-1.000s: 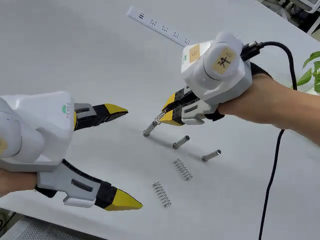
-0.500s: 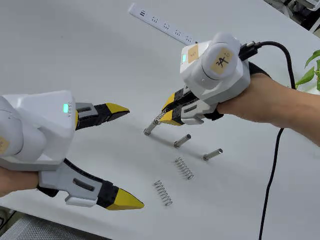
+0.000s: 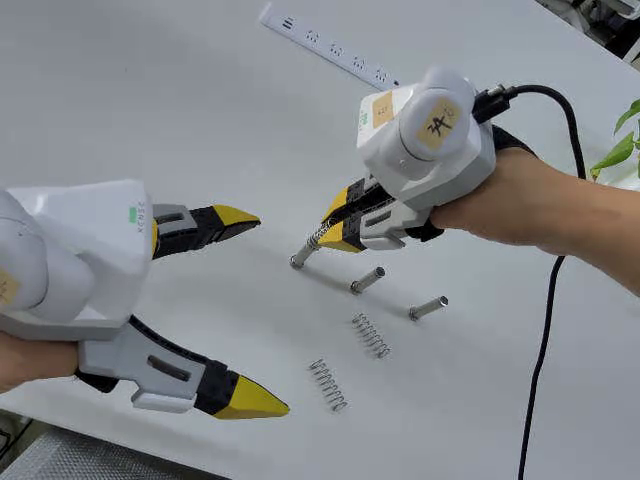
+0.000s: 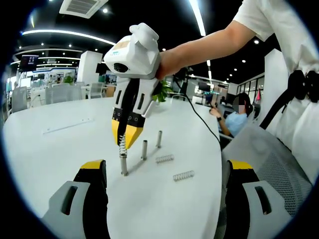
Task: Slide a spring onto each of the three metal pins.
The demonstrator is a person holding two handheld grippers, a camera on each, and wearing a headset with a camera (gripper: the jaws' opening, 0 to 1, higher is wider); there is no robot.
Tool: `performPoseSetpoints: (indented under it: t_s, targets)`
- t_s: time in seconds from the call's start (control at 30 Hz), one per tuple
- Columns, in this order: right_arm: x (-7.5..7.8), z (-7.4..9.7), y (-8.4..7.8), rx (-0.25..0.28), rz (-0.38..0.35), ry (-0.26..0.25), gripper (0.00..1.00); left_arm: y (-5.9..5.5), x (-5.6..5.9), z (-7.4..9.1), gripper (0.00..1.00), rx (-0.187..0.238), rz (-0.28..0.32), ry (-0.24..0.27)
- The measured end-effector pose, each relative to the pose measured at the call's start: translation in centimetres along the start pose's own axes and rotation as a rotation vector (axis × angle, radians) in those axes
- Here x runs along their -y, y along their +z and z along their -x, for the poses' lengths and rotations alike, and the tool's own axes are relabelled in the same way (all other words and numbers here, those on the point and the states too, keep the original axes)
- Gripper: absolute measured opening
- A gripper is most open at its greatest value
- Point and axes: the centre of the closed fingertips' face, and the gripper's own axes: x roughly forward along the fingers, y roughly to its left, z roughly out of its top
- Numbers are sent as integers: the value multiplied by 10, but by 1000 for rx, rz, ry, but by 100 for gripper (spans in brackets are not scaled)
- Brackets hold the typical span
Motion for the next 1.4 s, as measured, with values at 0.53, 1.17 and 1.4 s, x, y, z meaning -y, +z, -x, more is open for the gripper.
performPoseSetpoints:
  t_s: [0.53, 1.17, 1.4]
  targets:
    - [3, -15, -5, -11, -1, 18, 6, -2, -1, 1, 99, 0, 7, -2]
    - [1, -31, -9, -34, 11, 29, 7, -6, -1, 1, 99, 1, 18, -2]
    - [2, -38, -11, -35, 17, 33, 7, -6, -2, 1, 98, 2, 20, 0]
